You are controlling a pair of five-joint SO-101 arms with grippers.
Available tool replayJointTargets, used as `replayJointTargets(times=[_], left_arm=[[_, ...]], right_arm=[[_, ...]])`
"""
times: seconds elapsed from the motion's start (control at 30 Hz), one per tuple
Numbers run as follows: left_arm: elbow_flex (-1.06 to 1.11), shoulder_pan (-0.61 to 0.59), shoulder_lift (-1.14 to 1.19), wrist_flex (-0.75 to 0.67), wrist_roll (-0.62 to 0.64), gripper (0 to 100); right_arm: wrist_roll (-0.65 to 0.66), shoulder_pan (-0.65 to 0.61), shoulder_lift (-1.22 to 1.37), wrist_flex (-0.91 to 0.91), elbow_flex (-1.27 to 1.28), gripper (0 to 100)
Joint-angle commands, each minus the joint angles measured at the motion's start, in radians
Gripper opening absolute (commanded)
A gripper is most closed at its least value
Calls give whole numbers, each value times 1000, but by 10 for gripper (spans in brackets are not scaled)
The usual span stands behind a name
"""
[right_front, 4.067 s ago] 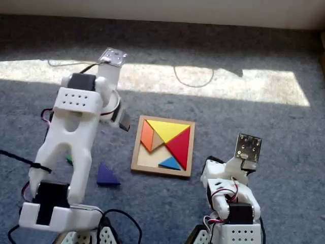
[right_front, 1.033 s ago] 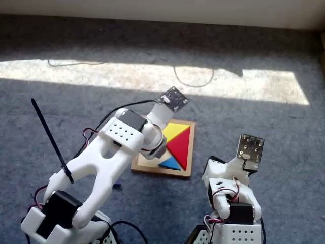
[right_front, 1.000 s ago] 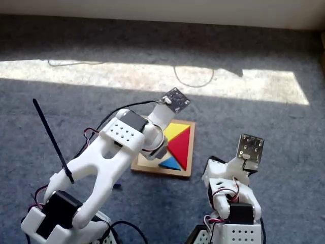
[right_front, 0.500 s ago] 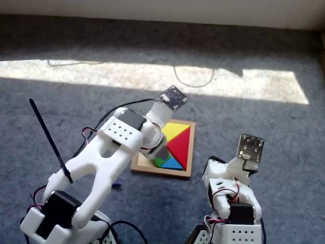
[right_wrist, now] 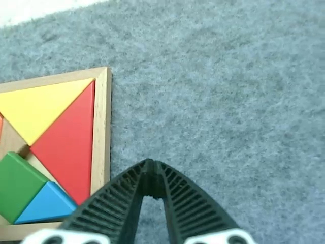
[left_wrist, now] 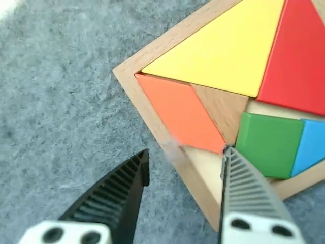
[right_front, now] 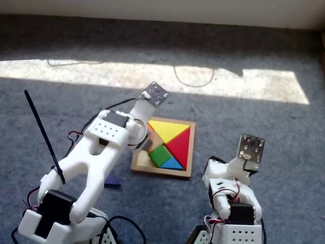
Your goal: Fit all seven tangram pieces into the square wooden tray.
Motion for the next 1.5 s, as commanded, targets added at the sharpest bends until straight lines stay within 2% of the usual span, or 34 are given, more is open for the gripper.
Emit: replayJointTargets(times=[0.0,0.17,0.3,0.53,0.8,1.0,1.1,1.23,1.47], left_arm=[[-4,-15,45,-61,-2,228],[-88,44,231,-64,-2,226],[-163,50,249,9,0,225],[-203,1,157,55,29,225],[-200,-8,-21,229,32,225],[-200,-133,-94,387,34,237],[-191,-225,-94,470,41,294],[-119,-340,-101,482,127,341],[16,-414,-102,491,278,344]], right_arm=[[9,10,-13,-1,133,3],[9,10,-13,-1,133,3],[9,10,-13,-1,133,3],[9,10,-13,-1,133,3],[9,10,-13,-1,133,3],[9,10,-13,-1,133,3],[9,10,-13,-1,133,3],[9,10,-13,-1,133,3],[9,10,-13,-1,133,3]])
